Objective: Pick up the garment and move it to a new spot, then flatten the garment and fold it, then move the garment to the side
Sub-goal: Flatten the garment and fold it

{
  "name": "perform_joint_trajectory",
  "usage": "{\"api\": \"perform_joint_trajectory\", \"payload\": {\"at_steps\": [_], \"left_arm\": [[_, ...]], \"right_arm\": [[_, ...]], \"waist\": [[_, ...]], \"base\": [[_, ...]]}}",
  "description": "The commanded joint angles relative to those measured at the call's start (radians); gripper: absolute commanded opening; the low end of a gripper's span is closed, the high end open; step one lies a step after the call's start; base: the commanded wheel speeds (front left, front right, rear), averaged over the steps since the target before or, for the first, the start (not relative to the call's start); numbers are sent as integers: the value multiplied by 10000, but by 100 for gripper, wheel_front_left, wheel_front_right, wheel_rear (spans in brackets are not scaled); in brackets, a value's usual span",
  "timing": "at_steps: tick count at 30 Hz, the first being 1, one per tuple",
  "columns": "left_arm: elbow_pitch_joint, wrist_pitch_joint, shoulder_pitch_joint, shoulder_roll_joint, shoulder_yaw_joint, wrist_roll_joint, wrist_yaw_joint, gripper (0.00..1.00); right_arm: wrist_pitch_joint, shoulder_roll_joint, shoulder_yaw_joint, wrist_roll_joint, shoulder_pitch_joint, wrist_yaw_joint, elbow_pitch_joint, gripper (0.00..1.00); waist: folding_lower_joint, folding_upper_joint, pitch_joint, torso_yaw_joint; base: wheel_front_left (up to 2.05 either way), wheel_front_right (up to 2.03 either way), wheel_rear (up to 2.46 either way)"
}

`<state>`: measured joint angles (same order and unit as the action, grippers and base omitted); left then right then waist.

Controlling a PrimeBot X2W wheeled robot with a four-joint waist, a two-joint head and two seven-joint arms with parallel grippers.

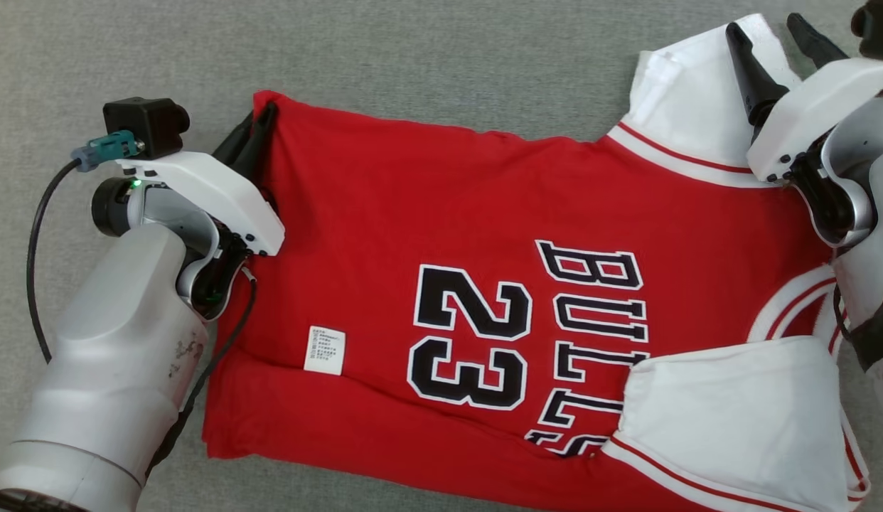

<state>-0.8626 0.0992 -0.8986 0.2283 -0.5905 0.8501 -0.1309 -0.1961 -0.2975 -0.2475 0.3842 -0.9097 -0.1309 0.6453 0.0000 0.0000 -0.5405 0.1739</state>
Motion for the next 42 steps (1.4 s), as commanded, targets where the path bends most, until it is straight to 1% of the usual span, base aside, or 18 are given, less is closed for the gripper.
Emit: {"api": "perform_joint_trajectory", "payload": {"at_steps": [1, 3, 4, 5, 7, 10, 14, 16, 17, 18, 19, 25, 31, 33, 35, 36, 38, 42], "left_arm": [[-207, 11, -5, 19, -194, 110, 7, 0], [-276, 96, -46, 13, -379, 282, 6, 0], [-299, 131, -70, 20, -471, 364, 6, 0], [-328, 198, -97, 37, -567, 436, 6, 0], [-375, 269, -138, 39, -754, 579, 6, 0], [-392, 404, -143, 88, -867, 756, 6, 0], [-323, 905, 19, 435, -1097, 1103, 6, 0], [-262, 1096, 166, 634, -1126, 1201, 6, 0], [-262, 1096, 166, 634, -1126, 1201, 6, 0], [-152, 1302, 340, 873, -1169, 1205, 6, 0], [-152, 1302, 340, 873, -1169, 1205, 6, 0], [559, 1605, 1295, 1495, -1044, 1086, 6, 0], [1958, 1652, 2994, 1936, -465, 1014, 182, 0], [2475, 1655, 3663, 2120, -246, 954, 405, 0], [2939, 1657, 4349, 2185, -23, 1172, 539, 0], [3139, 1657, 4606, 2289, 69, 1144, 663, 0], [3501, 1650, 5142, 2309, 100, 1330, 717, 0], [4073, 1514, 5698, 2554, -156, 1052, 1141, 0]], "right_arm": [[-290, -100, -165, 197, -217, 5, 278, 100], [-713, -184, -401, 219, -422, 5, 690, 100], [-950, -150, -482, 324, -487, 5, 888, 89], [-1173, -140, -543, 370, -500, 5, 1105, 45], [-1376, -139, -639, 534, -587, 5, 1296, 0], [-1198, -227, -737, 627, -633, 5, 1276, 0], [79, -549, -963, 923, -344, 5, 427, 0], [497, -699, -1091, 1041, -47, 5, -27, 0], [497, -699, -1091, 1041, -47, 5, -27, 0], [788, -897, -1071, 1089, 351, 6, -437, 0], [788, -897, -1071, 1089, 351, 6, -437, 0], [1517, -905, -812, 1133, 2071, 5, -2253, 0], [1703, -436, -4, 1098, 4947, 5, -4429, 0], [1657, -104, 355, 1109, 5981, 5, -5023, 0], [1646, 281, 709, 1162, 6927, 3, -5514, 0], [1665, 421, 895, 1147, 7343, 3, -5696, 0], [1675, 759, 1203, 1177, 8107, 3, -5948, 0], [1778, 1285, 1658, 1081, 9237, 3, -6217, 0]], "waist": [[0, 0, 16, 138], [0, 0, 82, 150], [0, 0, 117, 146], [0, 0, 152, 141], [0, 0, 196, 137], [0, 0, 250, 136], [0, 0, 545, 36], [0, 0, 748, -70], [0, 0, 748, -70], [0, 0, 998, -200], [0, 0, 998, -200], [0, 0, 1706, -630], [0, 0, 2252, -948], [0, 0, 2372, -1042], [0, 0, 2454, -1129], [0, 0, 2471, -1158], [0, 0, 2498, -1176], [0, 0, 2614, -1116]], "base": [[0, 0, 0], [0, 0, 0], [0, 0, 0], [0, 0, 0], [0, 0, 0], [0, 0, 0], [0, 0, 0], [0, 0, 0], [0, 0, 0], [0, 0, 0], [0, 0, 0], [0, 0, 0], [0, 0, 0], [0, 0, 0], [0, 0, 0], [0, 0, 0], [0, 0, 0], [0, 0, 0]]}}
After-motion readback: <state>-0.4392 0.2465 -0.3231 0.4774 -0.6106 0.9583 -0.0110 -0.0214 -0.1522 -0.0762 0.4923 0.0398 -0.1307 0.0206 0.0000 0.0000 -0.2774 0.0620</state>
